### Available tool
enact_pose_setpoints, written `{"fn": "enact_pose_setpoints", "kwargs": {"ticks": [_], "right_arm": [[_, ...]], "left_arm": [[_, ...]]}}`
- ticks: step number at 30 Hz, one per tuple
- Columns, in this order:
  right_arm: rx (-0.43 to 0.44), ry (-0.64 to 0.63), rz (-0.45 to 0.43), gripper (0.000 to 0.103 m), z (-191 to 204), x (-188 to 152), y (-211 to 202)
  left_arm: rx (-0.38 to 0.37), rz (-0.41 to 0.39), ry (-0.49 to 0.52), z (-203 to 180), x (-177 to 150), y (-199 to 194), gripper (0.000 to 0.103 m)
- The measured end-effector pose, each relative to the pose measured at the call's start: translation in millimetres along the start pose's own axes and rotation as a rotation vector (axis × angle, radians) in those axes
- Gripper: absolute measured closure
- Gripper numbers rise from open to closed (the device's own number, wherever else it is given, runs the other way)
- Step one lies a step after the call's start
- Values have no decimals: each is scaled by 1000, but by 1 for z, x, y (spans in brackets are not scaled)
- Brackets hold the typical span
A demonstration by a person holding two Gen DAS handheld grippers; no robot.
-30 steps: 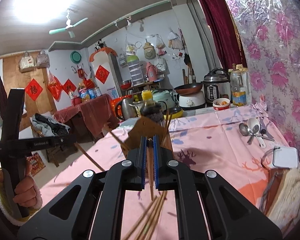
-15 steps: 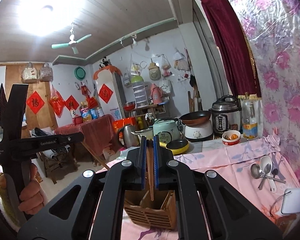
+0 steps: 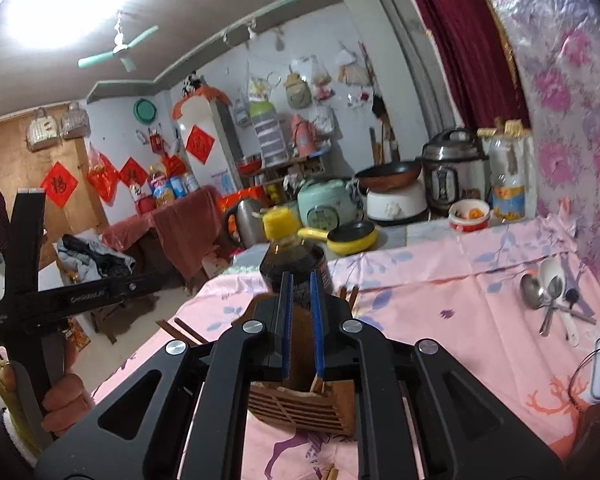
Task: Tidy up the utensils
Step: 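Lower the chopsticks into the holder and open both tools, then move both open tools back toward the remaining chopsticks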
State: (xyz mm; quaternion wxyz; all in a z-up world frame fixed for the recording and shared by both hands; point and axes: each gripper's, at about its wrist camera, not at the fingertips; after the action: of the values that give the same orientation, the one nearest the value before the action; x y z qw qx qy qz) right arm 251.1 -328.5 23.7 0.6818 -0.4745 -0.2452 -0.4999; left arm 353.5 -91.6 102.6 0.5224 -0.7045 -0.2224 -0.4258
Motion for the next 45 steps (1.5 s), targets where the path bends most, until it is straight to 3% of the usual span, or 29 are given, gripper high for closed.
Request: {"fn": "enact_pose_setpoints", "kwargs": {"ticks": [7, 11, 19, 25, 30, 33, 37, 41, 45], "right_arm": [[-1, 18, -23, 85, 4, -2, -31], [0, 48, -30, 79, 4, -12, -52], [-3, 98, -45, 73, 3, -30, -99], [33, 116, -73, 68, 17, -47, -154], [61, 89, -125, 49, 36, -79, -222], [56, 59, -152, 37, 44, -101, -264], [43, 13, -190, 27, 50, -127, -307], [-14, -23, -220, 20, 50, -149, -311], [-60, -6, -153, 19, 35, -160, -284]], "left_arm": [[69, -29, -30, 15, -17, -37, 29], [150, -49, -24, 18, -38, -59, 18], [184, -32, -35, 16, -84, -99, 14], [157, -43, -35, -1, -125, -148, 14], [166, -98, -5, -24, -174, -210, 9], [228, -154, 41, -37, -213, -253, 6], [256, -204, 58, -41, -252, -288, 6], [262, -222, 63, -41, -263, -299, 6], [278, -214, 48, -36, -265, -288, 6]]}}
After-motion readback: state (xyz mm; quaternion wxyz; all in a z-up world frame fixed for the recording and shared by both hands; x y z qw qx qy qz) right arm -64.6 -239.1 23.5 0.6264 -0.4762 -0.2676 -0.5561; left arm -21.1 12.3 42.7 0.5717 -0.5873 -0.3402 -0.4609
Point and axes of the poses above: each gripper's, at about its wrist camera, not at the fingertips, and y roughly the way its jaws point, z to its left, x to its top, and after that the axes turned 8 degrees about y, right-handed
